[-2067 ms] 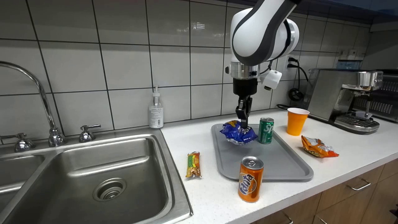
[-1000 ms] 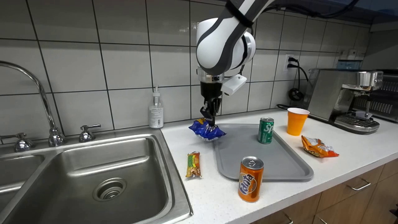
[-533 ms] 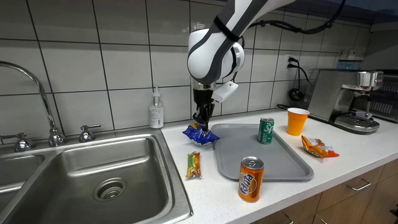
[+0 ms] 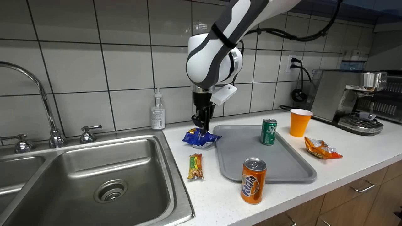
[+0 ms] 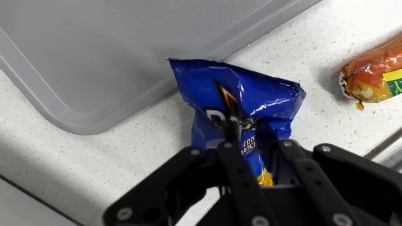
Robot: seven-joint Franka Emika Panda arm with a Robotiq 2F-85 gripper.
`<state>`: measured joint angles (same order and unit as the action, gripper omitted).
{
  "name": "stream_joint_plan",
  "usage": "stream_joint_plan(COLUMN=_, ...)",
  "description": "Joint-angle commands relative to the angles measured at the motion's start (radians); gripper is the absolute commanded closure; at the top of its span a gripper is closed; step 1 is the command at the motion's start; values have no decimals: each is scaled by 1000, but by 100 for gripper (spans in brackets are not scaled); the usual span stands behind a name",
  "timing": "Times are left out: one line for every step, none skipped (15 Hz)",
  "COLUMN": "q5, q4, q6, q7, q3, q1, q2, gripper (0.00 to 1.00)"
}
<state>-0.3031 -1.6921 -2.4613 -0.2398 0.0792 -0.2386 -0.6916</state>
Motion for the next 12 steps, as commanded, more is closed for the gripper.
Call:
stream_joint_plan(q5=-18, q4=53, q6=32, q7=27, q3=-9, q1=-14, q2=-24, gripper=43)
stream_joint_plan(q5=-16, q4=56, q6=32, q7=27, q3=-8, q1=-13, q2=-26, gripper=37)
stream_joint_plan(q5=-8, q4=59, q6=40, q7=26, q3=-4, q1=-11, q2=-27, gripper=28)
stream_joint_plan(q5=-31, q4=9, q6=45, q7=34, q3=-21, q1=-16, q2=29, gripper=22)
stream_joint_plan(q5=-14, q4=-4, q6=44, q7=31, q3=-9, q1=-5, q2=41, gripper=13)
stream_joint_plan(q5=-14, q4=-13, q6=45, q7=34, q3=-11, q1=-3, q2=52, gripper=6)
stream_joint_plan(q5=-14, q4=-25, q6=49, q7=37, q3=-12, q1=-2, q2=67, gripper=1)
stream_joint_plan(q5=-9, q4=-41, q6=56, q7=41, q3=-11, q1=1, q2=85, gripper=0)
stream_joint_plan(q5=-10, q4=-55, q6=61, q7=47, q3=-13, q1=1, q2=103, gripper=0)
stream_joint_plan(q5=-12, q4=-72, q6=66, q7=56, q3=-16, q1=1, q2=122, gripper=0)
stream_joint_plan(q5=-9, q4=-88, q6=72, q7=60, q3=-14, q1=5, q2=140, gripper=0)
stream_joint_plan(q5=-10, q4=-110, q6=75, q7=68, q3=-16, q1=7, q2=162, gripper=0)
